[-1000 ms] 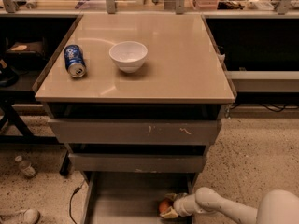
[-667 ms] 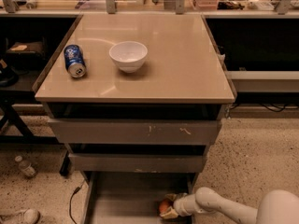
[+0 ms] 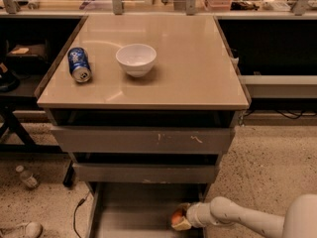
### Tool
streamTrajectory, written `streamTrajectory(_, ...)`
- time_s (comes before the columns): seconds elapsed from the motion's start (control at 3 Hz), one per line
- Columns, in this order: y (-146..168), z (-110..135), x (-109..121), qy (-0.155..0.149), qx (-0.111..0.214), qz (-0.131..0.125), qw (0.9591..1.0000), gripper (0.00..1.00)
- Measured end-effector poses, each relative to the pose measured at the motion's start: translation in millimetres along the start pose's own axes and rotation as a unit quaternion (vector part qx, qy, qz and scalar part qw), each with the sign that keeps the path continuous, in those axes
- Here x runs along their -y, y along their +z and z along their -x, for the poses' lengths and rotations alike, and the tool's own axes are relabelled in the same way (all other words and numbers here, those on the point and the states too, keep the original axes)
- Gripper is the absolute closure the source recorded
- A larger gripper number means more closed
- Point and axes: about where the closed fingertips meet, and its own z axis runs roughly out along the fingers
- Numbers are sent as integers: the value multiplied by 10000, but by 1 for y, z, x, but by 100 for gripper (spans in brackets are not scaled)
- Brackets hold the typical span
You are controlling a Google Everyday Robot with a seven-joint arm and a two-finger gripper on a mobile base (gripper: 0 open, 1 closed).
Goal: Pick orange from bottom drawer and place on counter
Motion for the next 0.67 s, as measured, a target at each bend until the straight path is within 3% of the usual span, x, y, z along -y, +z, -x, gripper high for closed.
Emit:
streamTrajectory(0.33,-42,27,-4,182,-144,-193,9995,100)
streamTrajectory(0.67,-99,63,-10,179,-270,-382,9987,100)
